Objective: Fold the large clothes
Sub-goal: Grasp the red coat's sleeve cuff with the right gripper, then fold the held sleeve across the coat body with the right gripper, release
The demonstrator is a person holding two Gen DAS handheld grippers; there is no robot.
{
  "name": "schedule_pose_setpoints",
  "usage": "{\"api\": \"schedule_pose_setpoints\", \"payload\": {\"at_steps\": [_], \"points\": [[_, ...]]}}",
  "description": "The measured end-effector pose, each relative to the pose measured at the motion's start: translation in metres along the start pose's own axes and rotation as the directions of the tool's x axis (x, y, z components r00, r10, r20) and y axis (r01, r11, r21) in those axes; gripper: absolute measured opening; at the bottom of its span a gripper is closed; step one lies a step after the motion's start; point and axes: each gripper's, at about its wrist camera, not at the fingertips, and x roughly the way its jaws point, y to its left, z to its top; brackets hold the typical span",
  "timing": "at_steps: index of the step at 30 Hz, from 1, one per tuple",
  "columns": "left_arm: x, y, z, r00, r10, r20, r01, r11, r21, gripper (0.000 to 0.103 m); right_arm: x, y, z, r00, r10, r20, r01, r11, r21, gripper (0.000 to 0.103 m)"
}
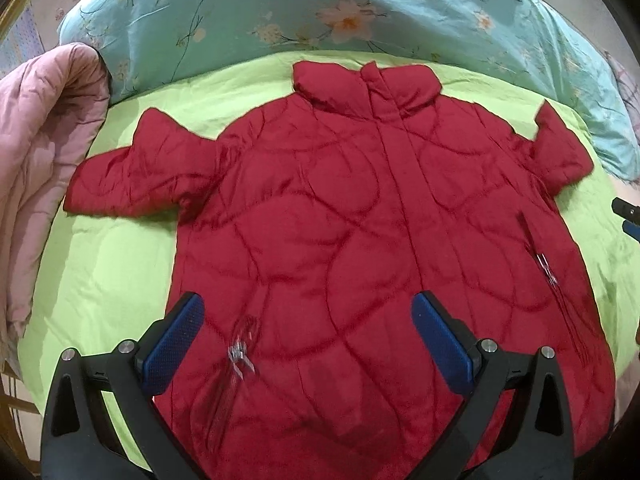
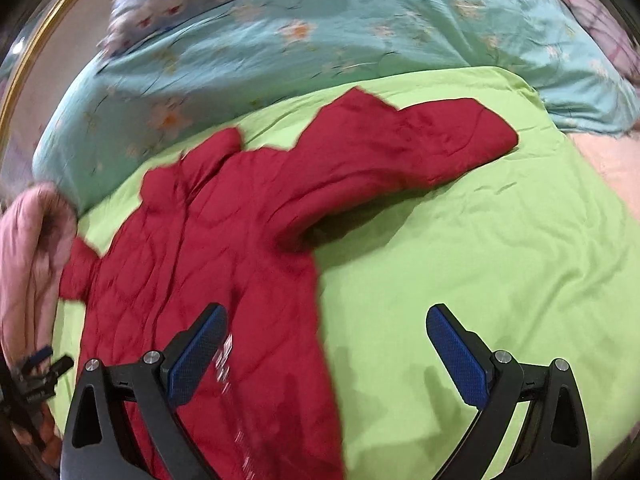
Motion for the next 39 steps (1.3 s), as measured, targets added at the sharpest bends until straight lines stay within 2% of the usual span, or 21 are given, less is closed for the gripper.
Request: {"api": "schedule_pose_setpoints", "payload": {"at_steps": [6, 10, 14, 16, 18, 20, 24, 26, 28, 29, 35, 39], "points": [[0.018, 0.005, 0.024, 1.0, 0.021, -0.003, -0.021, 1.0, -0.023, 0.103, 0.037, -0.044, 0.041, 0.999, -0.049, -0.018, 0.05, 0.995, 0.089, 0.101], [0.034, 0.008, 0.037, 0.999, 0.04, -0.008, -0.04, 0.999, -0.033, 0.103, 0.058, -0.075, 0.067, 1.0, -0.026, -0.008, 0.027, 0.987, 0.158, 0.101], [0.046, 0.012, 0.046, 0.999, 0.04, -0.014, -0.041, 0.998, -0.048, 0.103, 0.079, -0.113, 0.091, 0.999, -0.05, 0.01, 0.045, 0.967, 0.253, 0.098], [0.053, 0.013, 0.047, 0.999, 0.044, -0.025, -0.045, 0.998, -0.053, 0.103, 0.09, -0.134, 0.101, 0.998, -0.055, 0.007, 0.05, 0.946, 0.319, 0.095], [0.061, 0.013, 0.047, 0.998, 0.045, -0.035, -0.047, 0.997, -0.057, 0.103, 0.101, -0.153, 0.108, 0.998, -0.067, -0.001, 0.063, 0.925, 0.374, 0.078], [0.07, 0.011, 0.045, 0.997, 0.043, -0.058, -0.046, 0.997, -0.054, 0.103, 0.115, -0.17, 0.115, 0.998, -0.061, -0.009, 0.059, 0.907, 0.416, 0.071], [0.084, 0.005, 0.042, 0.995, 0.038, -0.093, -0.042, 0.998, -0.04, 0.103, 0.141, -0.195, 0.123, 0.999, -0.044, -0.008, 0.042, 0.865, 0.499, 0.071], [0.088, 0.002, 0.041, 0.994, 0.037, -0.102, -0.041, 0.999, -0.031, 0.103, 0.149, -0.208, 0.124, 0.999, -0.021, 0.03, 0.0, 0.826, 0.563, 0.072], [0.091, -0.001, 0.041, 0.994, 0.034, -0.105, -0.036, 0.999, -0.024, 0.103, 0.154, -0.213, 0.129, 0.998, -0.032, 0.055, -0.006, 0.819, 0.573, 0.071], [0.092, -0.002, 0.041, 0.994, 0.03, -0.105, -0.033, 0.999, -0.024, 0.103, 0.155, -0.213, 0.132, 0.997, -0.044, 0.057, 0.004, 0.825, 0.565, 0.069], [0.092, -0.006, 0.044, 0.995, 0.01, -0.098, -0.013, 1.0, -0.024, 0.103, 0.148, -0.2, 0.141, 0.993, -0.098, 0.064, 0.053, 0.863, 0.503, 0.015], [0.086, -0.009, 0.046, 0.996, 0.001, -0.085, -0.002, 1.0, -0.013, 0.103, 0.123, -0.176, 0.142, 0.988, -0.114, 0.107, 0.059, 0.906, 0.419, 0.011]]}}
